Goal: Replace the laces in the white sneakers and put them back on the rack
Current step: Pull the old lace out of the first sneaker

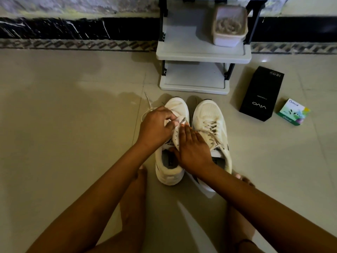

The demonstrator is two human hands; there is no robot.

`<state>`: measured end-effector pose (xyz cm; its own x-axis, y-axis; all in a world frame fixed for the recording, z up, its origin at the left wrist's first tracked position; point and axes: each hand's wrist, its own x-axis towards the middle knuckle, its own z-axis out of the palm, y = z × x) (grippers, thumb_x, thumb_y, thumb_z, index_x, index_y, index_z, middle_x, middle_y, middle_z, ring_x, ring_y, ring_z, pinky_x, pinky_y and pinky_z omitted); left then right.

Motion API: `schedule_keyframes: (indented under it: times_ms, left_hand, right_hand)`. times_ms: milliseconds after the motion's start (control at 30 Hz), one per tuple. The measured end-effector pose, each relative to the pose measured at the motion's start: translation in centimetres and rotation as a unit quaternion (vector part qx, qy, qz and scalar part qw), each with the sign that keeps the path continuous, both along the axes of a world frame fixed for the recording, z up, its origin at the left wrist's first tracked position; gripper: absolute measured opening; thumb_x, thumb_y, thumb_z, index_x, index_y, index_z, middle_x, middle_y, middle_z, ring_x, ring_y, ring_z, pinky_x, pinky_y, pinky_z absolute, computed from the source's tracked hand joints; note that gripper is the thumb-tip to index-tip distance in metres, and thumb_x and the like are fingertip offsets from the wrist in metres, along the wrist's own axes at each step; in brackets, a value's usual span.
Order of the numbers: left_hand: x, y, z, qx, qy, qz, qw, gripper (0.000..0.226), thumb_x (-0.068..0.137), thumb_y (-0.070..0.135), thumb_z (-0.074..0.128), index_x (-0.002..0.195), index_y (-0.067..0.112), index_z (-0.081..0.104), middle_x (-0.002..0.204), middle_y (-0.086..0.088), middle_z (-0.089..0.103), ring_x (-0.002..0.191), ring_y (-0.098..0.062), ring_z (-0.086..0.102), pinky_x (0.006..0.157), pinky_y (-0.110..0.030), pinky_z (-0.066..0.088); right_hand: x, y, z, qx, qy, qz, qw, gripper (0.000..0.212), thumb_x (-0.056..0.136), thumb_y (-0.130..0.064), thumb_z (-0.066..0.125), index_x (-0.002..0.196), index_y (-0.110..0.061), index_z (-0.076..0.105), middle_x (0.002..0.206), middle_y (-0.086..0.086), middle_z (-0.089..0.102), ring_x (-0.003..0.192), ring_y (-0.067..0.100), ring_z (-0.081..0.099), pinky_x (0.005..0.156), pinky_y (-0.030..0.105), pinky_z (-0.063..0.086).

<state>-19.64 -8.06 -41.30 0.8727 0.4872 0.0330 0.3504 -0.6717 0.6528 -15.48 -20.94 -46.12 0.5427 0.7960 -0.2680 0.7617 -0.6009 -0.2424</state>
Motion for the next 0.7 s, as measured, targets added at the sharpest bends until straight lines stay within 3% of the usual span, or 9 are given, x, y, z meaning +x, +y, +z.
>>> schedule_keyframes:
  times_ms: [67, 133, 267, 367, 500, 600, 700]
  left_hand:
    - [-0.2, 0.1, -0.5, 0.034, 0.068, -0.016, 0.997, 0.023, 0.088, 0.02, 0.061, 0.109, 0.013, 0.067, 0.117, -0.008, 0.06, 0.106, -0.024, 0.057, 0.087, -0.035, 0.047]
    - [-0.7, -0.1, -1.4, 0.06, 0.128, -0.037, 0.989, 0.029, 0.092, 0.023, 0.053, 0.119, 0.019, 0.063, 0.127, -0.005, 0.055, 0.11, -0.024, 0.055, 0.087, -0.037, 0.048]
    - [-1.3, -0.2, -2.2, 0.097, 0.148, -0.023, 0.984, 0.024, 0.091, 0.024, 0.053, 0.109, 0.02, 0.067, 0.126, 0.004, 0.054, 0.102, -0.02, 0.058, 0.078, -0.034, 0.05]
    - [-0.7, 0.1, -1.4, 0.121, 0.136, -0.053, 0.982, 0.02, 0.089, 0.024, 0.056, 0.104, 0.019, 0.069, 0.116, 0.002, 0.062, 0.099, -0.02, 0.06, 0.073, -0.027, 0.043]
    - [0.2, 0.3, 0.5, -0.064, 0.009, -0.045, 0.997, 0.011, 0.083, 0.011, 0.065, 0.089, 0.014, 0.073, 0.091, 0.006, 0.068, 0.09, -0.015, 0.064, 0.084, -0.029, 0.05]
    - [-0.2, 0.4, -0.2, -0.063, 0.022, -0.029, 0.997, 0.022, 0.082, 0.023, 0.06, 0.099, 0.016, 0.071, 0.104, 0.001, 0.068, 0.097, -0.017, 0.063, 0.088, -0.035, 0.05]
    - [-0.8, 0.5, -1.6, -0.011, 0.115, -0.041, 0.992, 0.035, 0.088, 0.029, 0.056, 0.12, 0.017, 0.063, 0.126, -0.008, 0.058, 0.112, -0.025, 0.056, 0.093, -0.035, 0.046]
  right_hand:
    - [0.1, 0.1, 0.0, -0.003, 0.004, -0.009, 1.0, 0.084, 0.092, -0.06, 0.013, 0.148, 0.004, 0.007, 0.154, 0.025, 0.013, 0.142, 0.035, 0.021, 0.116, 0.041, 0.016]
    - [0.0, 0.2, -0.4, 0.02, 0.002, -0.029, 0.999, 0.086, 0.087, -0.058, 0.017, 0.143, 0.008, 0.028, 0.142, 0.03, 0.037, 0.129, 0.04, 0.044, 0.107, 0.045, 0.034]
    - [-0.1, 0.1, -0.8, 0.01, 0.023, -0.048, 0.999, 0.08, 0.085, -0.054, 0.031, 0.133, 0.008, 0.046, 0.124, 0.028, 0.057, 0.107, 0.04, 0.061, 0.089, 0.046, 0.05]
    - [0.0, 0.1, -0.9, 0.016, 0.018, -0.033, 0.999, 0.079, 0.086, -0.053, 0.031, 0.133, 0.008, 0.046, 0.126, 0.028, 0.056, 0.109, 0.04, 0.06, 0.091, 0.046, 0.049]
    - [0.1, 0.2, -1.0, 0.019, -0.007, -0.031, 0.999, 0.082, 0.087, -0.055, 0.02, 0.134, 0.008, 0.044, 0.132, 0.029, 0.05, 0.117, 0.039, 0.055, 0.098, 0.045, 0.044]
    - [0.2, 0.2, -1.2, 0.023, 0.004, -0.009, 1.0, 0.096, 0.078, -0.062, -0.003, 0.149, 0.0, 0.011, 0.153, 0.023, 0.019, 0.141, 0.034, 0.024, 0.116, 0.041, 0.02]
    - [0.3, 0.1, -1.6, 0.034, 0.002, -0.012, 0.999, 0.097, 0.074, -0.063, -0.006, 0.15, -0.003, 0.005, 0.156, 0.02, 0.01, 0.145, 0.03, 0.015, 0.118, 0.039, 0.012]
